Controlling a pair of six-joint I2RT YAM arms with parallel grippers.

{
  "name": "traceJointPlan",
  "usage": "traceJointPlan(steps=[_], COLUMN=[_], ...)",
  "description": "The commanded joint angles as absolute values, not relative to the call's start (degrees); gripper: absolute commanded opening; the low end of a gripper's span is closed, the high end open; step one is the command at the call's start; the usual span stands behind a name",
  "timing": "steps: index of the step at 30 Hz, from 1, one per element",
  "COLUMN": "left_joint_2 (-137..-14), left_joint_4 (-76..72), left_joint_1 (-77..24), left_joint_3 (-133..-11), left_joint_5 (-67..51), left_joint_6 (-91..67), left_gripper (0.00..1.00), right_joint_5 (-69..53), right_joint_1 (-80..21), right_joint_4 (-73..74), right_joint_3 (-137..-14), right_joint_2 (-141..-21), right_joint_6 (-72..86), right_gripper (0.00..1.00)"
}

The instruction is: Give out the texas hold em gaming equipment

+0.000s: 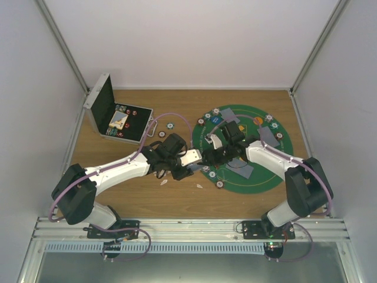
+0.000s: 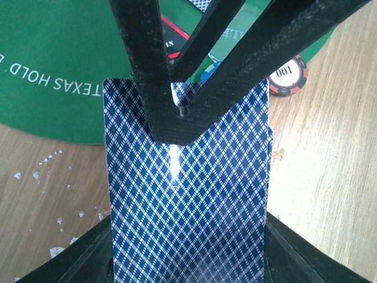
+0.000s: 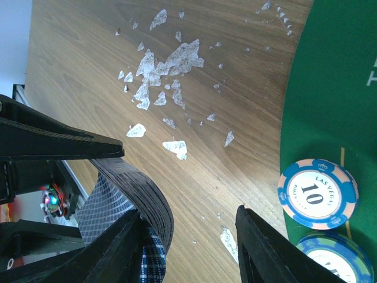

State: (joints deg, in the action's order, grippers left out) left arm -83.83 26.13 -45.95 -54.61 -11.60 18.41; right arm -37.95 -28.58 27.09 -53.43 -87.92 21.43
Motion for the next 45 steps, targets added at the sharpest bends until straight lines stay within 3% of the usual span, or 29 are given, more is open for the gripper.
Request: traceJointPlan(steps=[1, 19, 28, 37, 41, 45], left_joint_2=[-82.3, -82.2, -82.1, -82.0, -82.2, -82.1], left_joint_4=[23.1, 23.3, 23.2, 23.2, 23.2, 23.2], left_joint_1=[-45.9, -45.9, -45.9, -45.9, -45.9, -45.9], left_joint_3=[-54.4, -54.4, -54.5, -54.5, -54.6, -54.4], left_joint_5=[-12.4, -12.4, -12.3, -11.9, -11.8, -11.4], left_joint_6=[17.7, 17.7, 17.7, 17.8, 17.8, 17.8], left_gripper=[0.57, 0.57, 0.57, 0.57, 0.56, 0.56], right_joint_5=[-36.1, -38.1, -31.7, -22.7, -18.4, -6.1], right_joint_1=[-27.8, -27.8, -25.1, -11.3, -5.7, -5.3], right_joint_4=[28.6, 28.5, 31.5, 34.7, 34.8, 38.2], right_joint_3=[-52.9, -52.7, -52.3, -55.1, -59.0, -66.8], right_joint_2=[-86.5, -83.1, -81.8, -80.8, -84.2, -91.0], right_joint_6=[20.9, 20.3, 19.2, 16.0, 14.9, 14.2], right_gripper=[0.43, 0.01, 0.0, 0.01, 0.0, 0.01])
